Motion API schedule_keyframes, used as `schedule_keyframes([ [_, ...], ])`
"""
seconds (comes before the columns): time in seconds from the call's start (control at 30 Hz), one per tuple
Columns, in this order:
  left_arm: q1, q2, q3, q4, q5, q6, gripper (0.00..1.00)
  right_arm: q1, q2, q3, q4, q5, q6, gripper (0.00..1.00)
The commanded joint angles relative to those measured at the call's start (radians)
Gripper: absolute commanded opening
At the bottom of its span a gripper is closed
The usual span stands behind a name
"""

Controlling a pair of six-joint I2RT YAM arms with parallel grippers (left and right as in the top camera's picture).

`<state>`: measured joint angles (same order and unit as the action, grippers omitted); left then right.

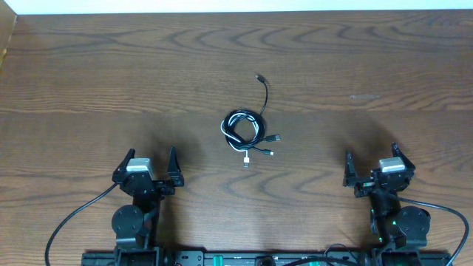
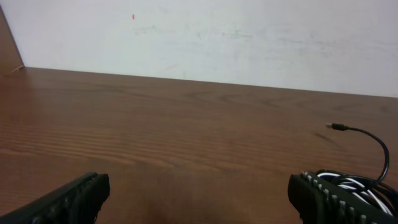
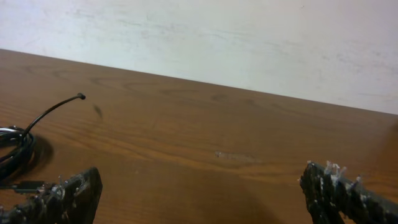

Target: Untangle cables

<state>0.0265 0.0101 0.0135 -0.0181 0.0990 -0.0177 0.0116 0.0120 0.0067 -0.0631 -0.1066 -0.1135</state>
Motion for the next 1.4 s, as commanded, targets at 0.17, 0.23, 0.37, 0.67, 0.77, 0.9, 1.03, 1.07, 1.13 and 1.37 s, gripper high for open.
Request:
schedule_keyframes([
  [0.17, 0.005, -0.006, -0.009, -0.044, 0.021, 0.018, 0.97, 0.009, -0.006, -0.001, -0.004, 0.003, 0.008, 0.99],
  [0.23, 0.005, -0.006, -0.009, -0.044, 0.021, 0.018, 0.97, 0.009, -0.006, -0.001, -0.004, 0.003, 0.008, 0.99],
  [0.37, 0.005, -0.006, -0.009, -0.044, 0.021, 0.018, 0.97, 0.009, -0.006, -0.001, -0.004, 0.003, 0.008, 0.99],
  [0.67, 0.005, -0.006, -0.009, -0.044, 0.021, 0.018, 0.97, 0.009, -0.006, -0.001, -0.004, 0.003, 0.008, 0.99],
  [0.77, 0.005, -0.006, -0.009, -0.044, 0.021, 0.018, 0.97, 0.009, -0.006, -0.001, -0.005, 0.003, 0.008, 0.99],
  [0.9, 0.005, -0.006, -0.009, -0.044, 0.021, 0.018, 0.97, 0.009, -0.006, -0.001, -0.004, 0.003, 0.008, 0.99],
  [1.03, 0.005, -0.006, -0.009, -0.044, 0.021, 0.018, 0.97, 0.009, -0.006, -0.001, -0.004, 0.003, 0.008, 0.99],
  [1.07, 0.005, -0.006, -0.009, -0.044, 0.021, 0.018, 0.97, 0.009, -0.006, -0.001, -0.004, 0.003, 0.008, 0.99],
  [1.13, 0.005, -0.006, -0.009, -0.044, 0.021, 0.018, 0.97, 0.009, -0.006, -0.001, -0.005, 0.003, 0.008, 0.99],
  [1.37, 0.005, -0.006, -0.009, -0.044, 0.021, 0.018, 0.97, 0.009, -0.006, -0.001, -0.004, 0.003, 0.008, 0.99],
])
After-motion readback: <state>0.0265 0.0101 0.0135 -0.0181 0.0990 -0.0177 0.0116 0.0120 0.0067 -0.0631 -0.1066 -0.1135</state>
